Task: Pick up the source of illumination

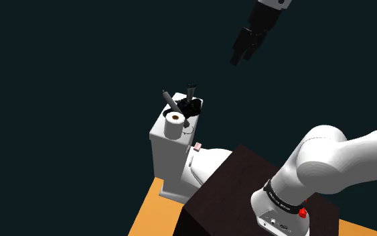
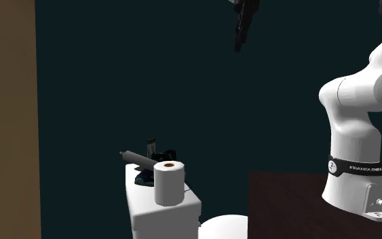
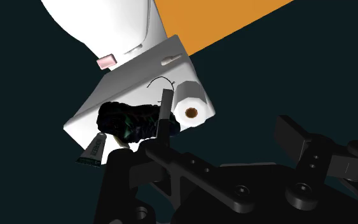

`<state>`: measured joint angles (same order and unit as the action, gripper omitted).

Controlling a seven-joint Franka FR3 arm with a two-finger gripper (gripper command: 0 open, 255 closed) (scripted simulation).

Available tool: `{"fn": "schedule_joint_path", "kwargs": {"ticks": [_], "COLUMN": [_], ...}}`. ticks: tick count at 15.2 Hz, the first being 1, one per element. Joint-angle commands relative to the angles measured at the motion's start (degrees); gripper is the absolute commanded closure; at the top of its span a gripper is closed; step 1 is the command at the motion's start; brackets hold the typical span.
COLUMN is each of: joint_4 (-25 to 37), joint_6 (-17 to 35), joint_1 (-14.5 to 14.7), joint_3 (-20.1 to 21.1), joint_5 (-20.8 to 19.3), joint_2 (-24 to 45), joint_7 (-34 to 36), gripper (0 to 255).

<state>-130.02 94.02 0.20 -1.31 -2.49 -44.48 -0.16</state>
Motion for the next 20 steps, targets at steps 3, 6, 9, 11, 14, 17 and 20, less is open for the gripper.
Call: {"fn": "schedule_joint_path", "kwargs": {"ticks": [3,6,9,11,14,17,20], "joint_4": [-1.0,-2.0,-2.2,-2.0,-1.2,0.4,2.6], "joint_6": [3.4,8.4,13.2,16.2,20.5,24.3,27.7], "joint_1": [-0.3,-0.7,-1.2,-1.6,-2.1,-2.6,-3.1], "joint_3": [0.2,0.4,0.6,0.7,0.9,0.9,0.9], "joint_5": [-0.3,-0.9,-1.5,-1.9,-2.7,-3.6,-4.5], "joint_2": [2.8,7.4,12.6,16.2,22.0,28.0,34.3], "joint_7": [0.7,1.8,3.0,3.8,5.0,6.3,7.7], "gripper": [0,0,0,0,0,0,0]}}
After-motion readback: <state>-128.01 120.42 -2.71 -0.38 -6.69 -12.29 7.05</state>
